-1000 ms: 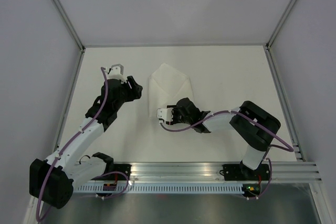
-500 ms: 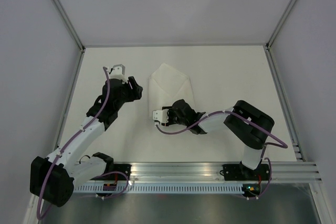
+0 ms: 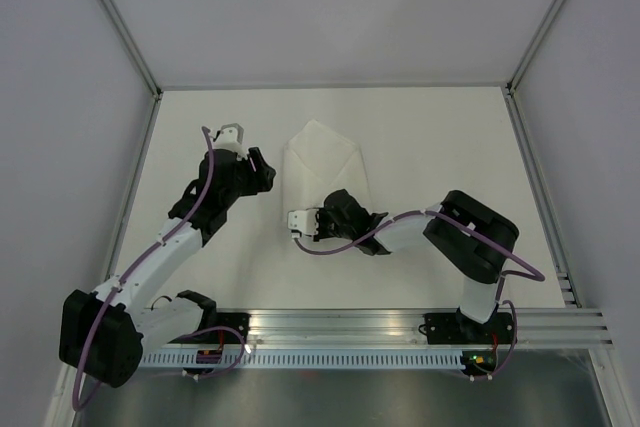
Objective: Fold the napkin, place the utensils inside, and roll it up
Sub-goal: Roll the napkin at the center of the board.
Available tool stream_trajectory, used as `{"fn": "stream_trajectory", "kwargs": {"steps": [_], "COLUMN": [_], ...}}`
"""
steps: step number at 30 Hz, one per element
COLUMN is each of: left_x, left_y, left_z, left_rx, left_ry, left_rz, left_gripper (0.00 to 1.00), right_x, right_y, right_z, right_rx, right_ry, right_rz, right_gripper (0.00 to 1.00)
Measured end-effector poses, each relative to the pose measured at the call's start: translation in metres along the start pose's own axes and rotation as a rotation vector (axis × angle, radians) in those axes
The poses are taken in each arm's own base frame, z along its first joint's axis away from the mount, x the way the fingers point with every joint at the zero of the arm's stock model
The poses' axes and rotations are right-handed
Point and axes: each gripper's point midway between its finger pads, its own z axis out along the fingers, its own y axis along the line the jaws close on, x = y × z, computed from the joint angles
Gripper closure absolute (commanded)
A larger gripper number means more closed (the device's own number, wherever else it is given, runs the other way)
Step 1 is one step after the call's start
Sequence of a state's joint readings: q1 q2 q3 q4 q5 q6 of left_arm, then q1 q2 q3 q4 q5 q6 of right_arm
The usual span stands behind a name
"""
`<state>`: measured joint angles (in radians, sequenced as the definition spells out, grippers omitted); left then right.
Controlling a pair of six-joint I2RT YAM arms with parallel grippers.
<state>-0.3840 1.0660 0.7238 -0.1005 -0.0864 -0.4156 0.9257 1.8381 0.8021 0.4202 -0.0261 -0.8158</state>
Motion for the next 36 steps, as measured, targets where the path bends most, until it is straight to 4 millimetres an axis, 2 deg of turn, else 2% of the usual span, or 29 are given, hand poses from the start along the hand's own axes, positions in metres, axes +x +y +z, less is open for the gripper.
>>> {"fn": "stream_trajectory", "kwargs": {"steps": [1, 4, 11, 16, 25, 36], "left_x": [0.002, 0.005, 0.009, 0.018, 0.046, 0.055], "left_y": [0.0, -0.001, 0.0, 0.003, 0.006, -0.012], "left_z": [0.001, 0.003, 0.005, 0.007, 0.006, -0.001], "left_rx": [0.001, 0.006, 0.009, 0.01, 0.051, 0.176], "left_ry": [0.006, 0.019, 0.026, 0.025, -0.008, -0.096], "left_rz": [0.0, 0.001, 0.001, 0.0, 0.006, 0.029], "left_gripper": [0.36, 0.36, 0.38, 0.41, 0.44, 0.48], "right_x": [0.0, -0.001, -0.003, -0.007, -0.009, -0.009], "right_y": [0.001, 0.0, -0.001, 0.0, 0.003, 0.002], "right_z": [0.0, 0.001, 0.002, 0.003, 0.0, 0.001], "right_rx": [-0.004, -0.007, -0.018, -0.067, -0.227, -0.421], "right_ry": [0.003, 0.007, 0.009, 0.011, 0.011, 0.029], "right_rz": [0.001, 0.004, 0.008, 0.031, 0.155, 0.334], "right_gripper": [0.77, 0.82, 0.9, 0.92, 0.93, 0.94]}}
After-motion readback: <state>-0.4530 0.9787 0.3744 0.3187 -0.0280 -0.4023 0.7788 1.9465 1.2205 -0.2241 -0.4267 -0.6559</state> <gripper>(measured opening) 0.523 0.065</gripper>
